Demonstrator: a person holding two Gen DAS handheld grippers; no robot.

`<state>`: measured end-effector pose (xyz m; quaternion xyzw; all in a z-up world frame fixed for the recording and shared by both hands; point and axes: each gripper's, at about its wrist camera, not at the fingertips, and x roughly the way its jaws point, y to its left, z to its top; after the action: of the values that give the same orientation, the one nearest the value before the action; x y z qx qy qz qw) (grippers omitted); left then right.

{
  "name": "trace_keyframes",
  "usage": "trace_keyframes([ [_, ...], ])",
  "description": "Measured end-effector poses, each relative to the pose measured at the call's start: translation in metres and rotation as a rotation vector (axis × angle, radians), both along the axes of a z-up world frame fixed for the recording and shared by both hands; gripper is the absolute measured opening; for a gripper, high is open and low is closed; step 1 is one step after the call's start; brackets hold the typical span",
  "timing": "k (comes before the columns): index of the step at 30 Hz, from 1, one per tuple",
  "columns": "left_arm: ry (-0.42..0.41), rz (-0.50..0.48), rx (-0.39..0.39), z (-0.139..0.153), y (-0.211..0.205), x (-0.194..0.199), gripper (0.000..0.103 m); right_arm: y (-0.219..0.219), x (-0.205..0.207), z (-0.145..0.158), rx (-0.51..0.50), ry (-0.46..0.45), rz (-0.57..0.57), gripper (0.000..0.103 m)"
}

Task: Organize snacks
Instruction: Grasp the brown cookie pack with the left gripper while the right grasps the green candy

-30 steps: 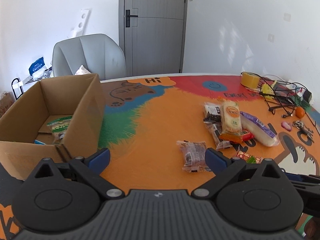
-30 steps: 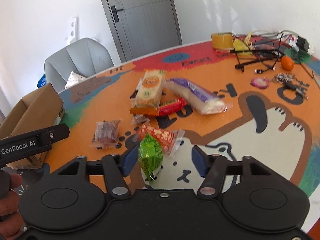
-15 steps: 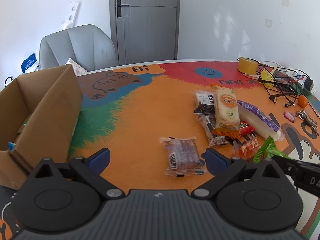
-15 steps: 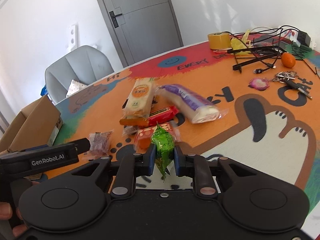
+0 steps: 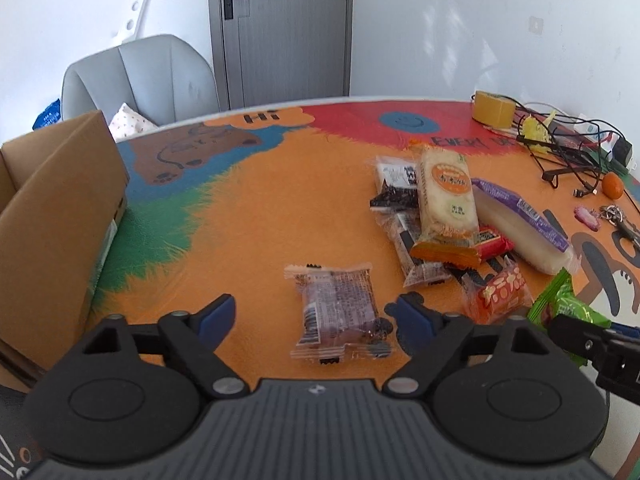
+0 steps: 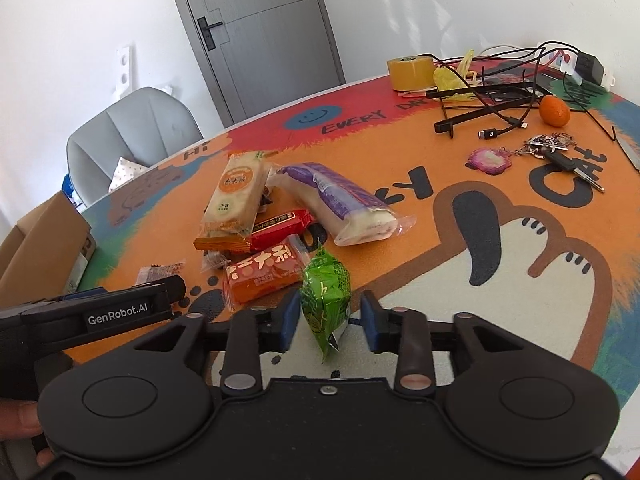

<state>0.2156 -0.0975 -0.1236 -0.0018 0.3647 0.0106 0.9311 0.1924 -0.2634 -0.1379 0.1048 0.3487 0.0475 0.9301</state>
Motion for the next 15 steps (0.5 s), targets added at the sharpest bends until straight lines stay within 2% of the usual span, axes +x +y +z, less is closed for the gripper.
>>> trace_keyframes([
  [1, 0.018, -0.001, -0.010, -0.002, 0.001, 0.002, 0.072, 0.001, 0.001, -0.001, -0.001, 0.005, -0.001, 0.043],
  [4, -0.002, 0.003, -0.002, -0.001, 0.002, 0.001, 0.054, 0.003, 0.004, -0.003, -0.003, 0.003, -0.002, 0.047],
  [6, -0.005, 0.005, -0.002, 0.000, 0.003, 0.000, 0.039, 0.004, 0.005, -0.004, -0.007, -0.003, -0.002, 0.048],
  [8, -0.001, 0.004, -0.010, 0.003, 0.005, -0.001, 0.036, 0.007, 0.006, -0.004, -0.022, -0.010, 0.001, 0.048],
  [10, -0.004, 0.008, -0.015, 0.004, 0.008, -0.003, 0.035, 0.009, 0.006, -0.004, -0.019, -0.013, 0.021, 0.028],
  [15, -0.023, 0.021, -0.017, 0.009, 0.014, -0.012, 0.034, 0.014, -0.002, -0.001, -0.007, -0.034, 0.054, 0.027],
])
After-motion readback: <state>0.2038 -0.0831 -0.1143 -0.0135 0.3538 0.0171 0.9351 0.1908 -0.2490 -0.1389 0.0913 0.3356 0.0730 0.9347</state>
